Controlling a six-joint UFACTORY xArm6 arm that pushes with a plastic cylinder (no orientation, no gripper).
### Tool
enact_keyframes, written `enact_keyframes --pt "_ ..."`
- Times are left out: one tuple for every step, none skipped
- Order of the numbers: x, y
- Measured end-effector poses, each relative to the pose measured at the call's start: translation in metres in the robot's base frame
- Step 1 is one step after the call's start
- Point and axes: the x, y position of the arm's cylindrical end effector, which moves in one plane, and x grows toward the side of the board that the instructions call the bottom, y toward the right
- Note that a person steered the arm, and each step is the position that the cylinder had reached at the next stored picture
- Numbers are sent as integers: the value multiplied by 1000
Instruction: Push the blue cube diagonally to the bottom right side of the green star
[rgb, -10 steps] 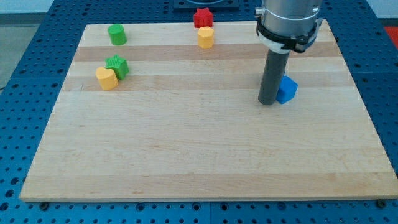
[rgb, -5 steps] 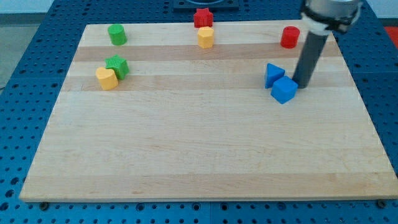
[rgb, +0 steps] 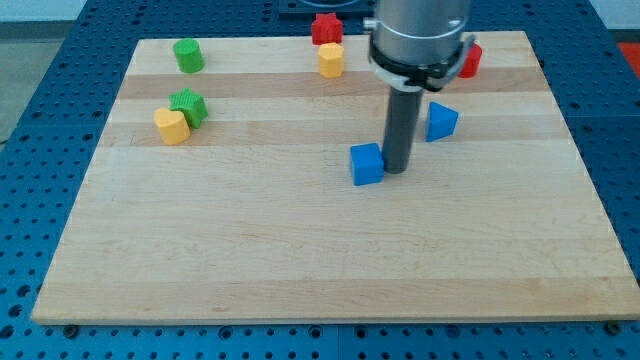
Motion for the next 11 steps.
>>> enact_keyframes --pt "-21 -34" --pt "26 -78" --pt "65 -116" --pt "18 -122" --pt "43 -161" --pt "100 -170" --pt "111 -167" --pt "111 -167" --pt "110 -161" --pt "101 -161" --pt "72 -182"
